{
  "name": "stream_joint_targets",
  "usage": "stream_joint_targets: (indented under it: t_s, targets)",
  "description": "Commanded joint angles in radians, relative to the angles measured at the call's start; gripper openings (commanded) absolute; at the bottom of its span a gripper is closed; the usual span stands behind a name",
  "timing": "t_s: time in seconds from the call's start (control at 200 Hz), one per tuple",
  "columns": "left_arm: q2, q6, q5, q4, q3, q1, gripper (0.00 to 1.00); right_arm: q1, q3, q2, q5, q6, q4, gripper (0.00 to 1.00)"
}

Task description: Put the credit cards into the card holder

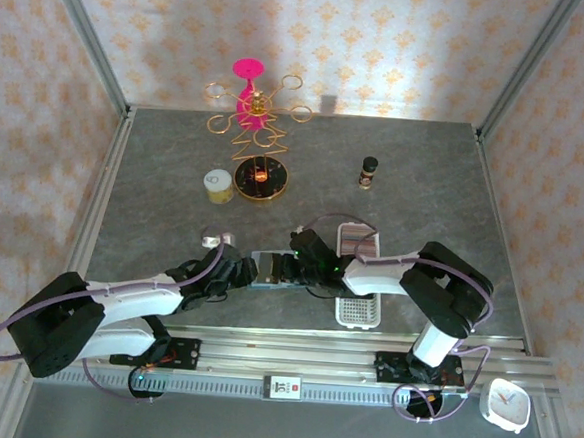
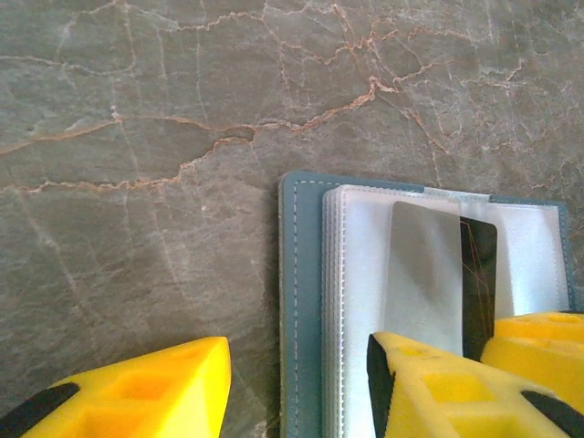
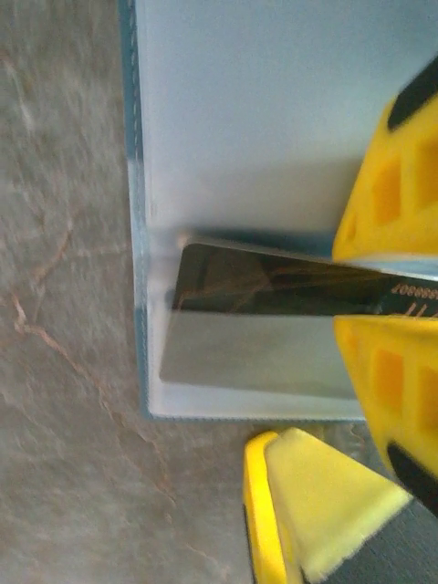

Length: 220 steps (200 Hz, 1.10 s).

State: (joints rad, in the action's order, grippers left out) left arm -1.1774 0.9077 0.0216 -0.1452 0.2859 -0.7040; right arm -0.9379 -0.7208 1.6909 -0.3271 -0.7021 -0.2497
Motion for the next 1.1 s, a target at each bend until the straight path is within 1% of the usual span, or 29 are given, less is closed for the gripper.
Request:
stream_joint_targets:
  t_s: [0.0, 0.16, 0.305, 0.41, 0.425, 0.596, 0.721, 0.866, 1.096]
  targets:
    - [-0.001, -0.018, -0.024, 0.043, -0.017, 0.02, 0.48, -0.001, -0.028, 0.011, 0.083, 0.021, 0.078, 0.15]
    - [-0.036, -0.018, 0.014, 0.016, -0.004, 0.035, 0.48, 0.0, -0.058, 0.047, 0.082, 0.035, 0.096, 0.08]
    - [-0.078, -0.016, 0.035, -0.012, 0.008, 0.038, 0.48, -0.002, -0.062, 0.065, 0.044, 0.045, 0.067, 0.03]
    - [-0.103, -0.015, 0.053, -0.021, 0.015, 0.038, 0.48, -0.007, -0.066, 0.073, 0.013, 0.062, 0.049, 0.01]
    - [-0.104, -0.014, 0.056, -0.024, 0.014, 0.039, 0.48, -0.008, -0.066, 0.074, 0.01, 0.064, 0.046, 0.0]
    - [-0.098, -0.004, 0.078, -0.056, 0.002, 0.041, 0.47, -0.011, -0.046, 0.084, -0.047, 0.078, -0.018, 0.0]
    - [-0.078, 0.013, 0.123, -0.136, -0.022, 0.044, 0.47, -0.013, -0.024, 0.082, -0.086, 0.066, -0.084, 0.0]
    - [-0.066, 0.023, 0.143, -0.187, -0.031, 0.046, 0.47, -0.012, -0.013, 0.088, -0.084, 0.055, -0.099, 0.0]
    - [-0.016, 0.028, 0.153, -0.198, -0.028, 0.048, 0.46, -0.012, 0.013, 0.087, -0.086, 0.027, -0.114, 0.0]
